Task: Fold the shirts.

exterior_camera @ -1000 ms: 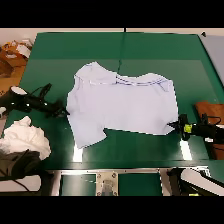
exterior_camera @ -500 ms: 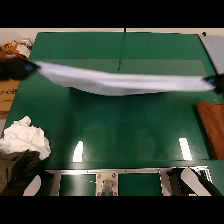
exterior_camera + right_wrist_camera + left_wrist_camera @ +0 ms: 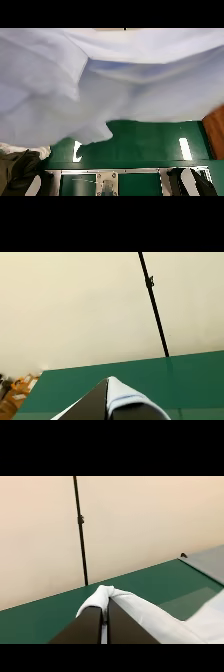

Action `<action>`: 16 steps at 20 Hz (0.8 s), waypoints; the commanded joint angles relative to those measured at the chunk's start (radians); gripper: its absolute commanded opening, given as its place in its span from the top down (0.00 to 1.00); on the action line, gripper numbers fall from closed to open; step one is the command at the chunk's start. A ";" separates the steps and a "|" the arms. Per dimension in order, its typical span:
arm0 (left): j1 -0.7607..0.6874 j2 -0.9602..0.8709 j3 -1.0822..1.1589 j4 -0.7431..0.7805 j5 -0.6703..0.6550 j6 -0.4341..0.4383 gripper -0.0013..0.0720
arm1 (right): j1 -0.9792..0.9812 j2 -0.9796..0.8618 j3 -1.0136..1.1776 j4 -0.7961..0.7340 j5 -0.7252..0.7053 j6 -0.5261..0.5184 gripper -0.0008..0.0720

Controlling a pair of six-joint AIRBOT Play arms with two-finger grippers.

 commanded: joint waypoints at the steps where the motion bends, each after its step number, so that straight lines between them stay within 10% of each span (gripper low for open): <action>1: -0.001 -0.027 -0.032 0.058 -0.007 -0.042 0.95 | 0.002 -0.018 -0.021 -0.064 -0.035 0.025 0.97; 9: -0.108 -0.357 -0.527 -0.124 0.190 0.138 0.95 | 0.230 -0.315 -0.537 -0.057 -0.256 -0.141 0.97; 16: -0.192 -0.835 -0.599 -0.156 0.549 0.153 0.95 | 0.276 -0.876 -0.497 0.078 -0.402 -0.265 0.97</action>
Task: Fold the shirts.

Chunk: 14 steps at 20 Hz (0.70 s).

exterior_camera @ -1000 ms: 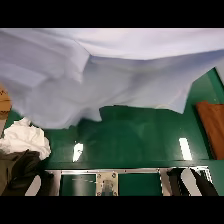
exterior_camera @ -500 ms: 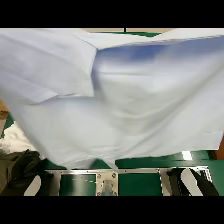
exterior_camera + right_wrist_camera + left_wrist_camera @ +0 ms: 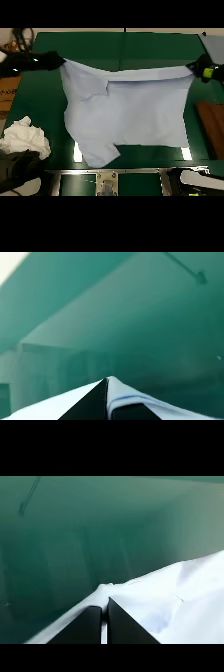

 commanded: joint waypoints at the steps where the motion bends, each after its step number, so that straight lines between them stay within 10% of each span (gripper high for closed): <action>1: -0.019 -0.202 -0.026 -0.038 0.214 0.013 0.95 | 0.014 -0.276 0.063 0.103 -0.054 -0.069 0.97; 7: -0.017 -0.258 0.010 -0.028 0.301 0.051 0.95 | 0.013 -0.513 0.301 0.168 0.007 -0.069 0.97; 14: 0.021 -0.258 0.024 0.158 -0.088 -0.004 0.95 | -0.052 -0.507 0.318 0.046 0.353 -0.097 0.97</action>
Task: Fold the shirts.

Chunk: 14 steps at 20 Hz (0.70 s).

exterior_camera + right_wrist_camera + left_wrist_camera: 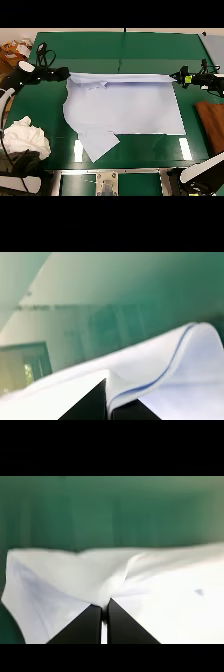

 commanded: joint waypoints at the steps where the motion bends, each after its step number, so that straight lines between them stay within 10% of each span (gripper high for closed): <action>1: 0.013 -0.003 0.002 0.114 -0.206 -0.050 0.95 | -0.026 -0.007 0.011 -0.083 0.205 0.003 0.97; 13: 0.010 -0.031 -0.052 0.142 -0.330 -0.100 0.95 | -0.029 0.064 -0.074 -0.411 0.204 0.118 0.97; 14: 0.011 -0.030 -0.052 0.137 -0.340 -0.106 0.94 | -0.030 0.064 -0.074 -0.411 0.211 0.129 0.82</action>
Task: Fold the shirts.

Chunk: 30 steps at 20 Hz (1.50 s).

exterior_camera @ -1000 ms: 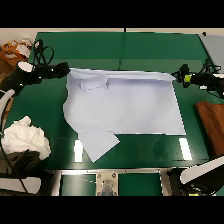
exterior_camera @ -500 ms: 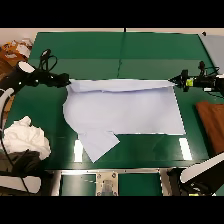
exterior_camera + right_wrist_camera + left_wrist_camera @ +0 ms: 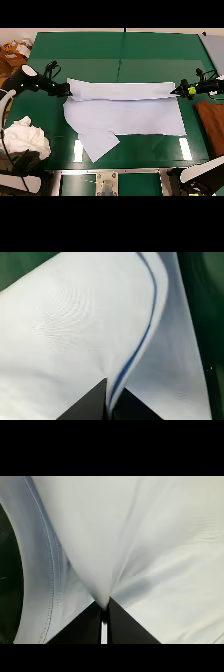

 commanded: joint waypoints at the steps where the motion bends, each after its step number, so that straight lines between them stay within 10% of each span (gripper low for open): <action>1: 0.001 -0.004 -0.008 -0.005 -0.054 -0.019 0.73 | -0.008 0.003 -0.010 -0.037 0.011 0.038 0.41; 2: 0.003 -0.002 0.002 -0.003 -0.096 -0.019 0.30 | -0.019 0.003 0.002 -0.037 0.042 0.052 0.28; 3: 0.011 0.002 0.017 -0.001 -0.149 -0.029 0.22 | -0.035 0.003 0.016 -0.039 0.077 0.066 0.29; 5: 0.027 0.014 0.053 0.002 -0.236 -0.035 0.22 | -0.072 0.005 0.029 -0.041 0.150 0.086 0.40; 7: 0.044 0.033 0.083 0.003 -0.290 -0.056 0.41 | -0.105 0.006 0.028 -0.048 0.221 0.085 0.97; 9: 0.054 0.058 0.087 0.005 -0.324 -0.055 0.92 | -0.123 0.012 0.018 -0.048 0.269 0.084 0.97; 17: 0.050 0.315 -0.092 0.060 -0.370 -0.104 0.95 | -0.154 0.443 -0.341 -0.096 0.067 0.097 0.97; 20: 0.048 0.543 -0.457 0.015 -0.265 -0.158 0.95 | -0.179 0.748 -0.672 -0.100 -0.061 0.120 0.96; 21: 0.040 0.603 -0.570 -0.029 -0.236 -0.156 0.88 | -0.176 0.830 -0.779 -0.082 -0.093 0.134 0.80; 22: 0.013 0.648 -0.673 -0.068 -0.204 -0.157 0.45 | -0.175 0.883 -0.865 -0.048 -0.124 0.133 0.52; 23: -0.028 0.673 -0.749 -0.089 -0.172 -0.165 0.42 | -0.174 0.916 -0.940 -0.016 -0.148 0.133 0.43; 30: -0.329 0.680 -0.956 -0.145 0.109 -0.322 0.42 | -0.174 0.917 -1.120 -0.015 -0.158 0.163 0.44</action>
